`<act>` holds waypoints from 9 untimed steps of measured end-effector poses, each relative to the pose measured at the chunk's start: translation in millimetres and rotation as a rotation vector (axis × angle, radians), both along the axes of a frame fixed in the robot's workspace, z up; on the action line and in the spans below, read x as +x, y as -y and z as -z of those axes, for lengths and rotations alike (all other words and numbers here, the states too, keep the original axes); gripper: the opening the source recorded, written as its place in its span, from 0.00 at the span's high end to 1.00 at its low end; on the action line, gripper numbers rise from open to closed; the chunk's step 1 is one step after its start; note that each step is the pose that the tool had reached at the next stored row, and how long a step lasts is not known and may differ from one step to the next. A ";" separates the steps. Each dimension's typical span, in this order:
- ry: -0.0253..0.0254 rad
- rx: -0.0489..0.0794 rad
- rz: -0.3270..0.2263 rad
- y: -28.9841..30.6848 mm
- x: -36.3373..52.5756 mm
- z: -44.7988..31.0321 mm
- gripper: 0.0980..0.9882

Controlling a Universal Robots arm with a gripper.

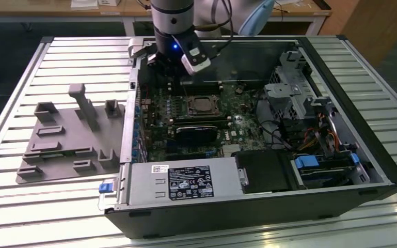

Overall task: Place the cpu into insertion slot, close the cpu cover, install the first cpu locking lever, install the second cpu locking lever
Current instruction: 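Install the first cpu locking lever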

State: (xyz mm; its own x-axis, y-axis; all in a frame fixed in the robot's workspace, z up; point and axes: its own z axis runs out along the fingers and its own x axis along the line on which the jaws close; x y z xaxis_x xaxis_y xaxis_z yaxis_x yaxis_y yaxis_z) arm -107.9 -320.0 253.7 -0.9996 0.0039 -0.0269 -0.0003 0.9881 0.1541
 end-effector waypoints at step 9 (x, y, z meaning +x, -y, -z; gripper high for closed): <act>-0.0001 0.067 0.000 -0.1 -1.2 0.1 1.00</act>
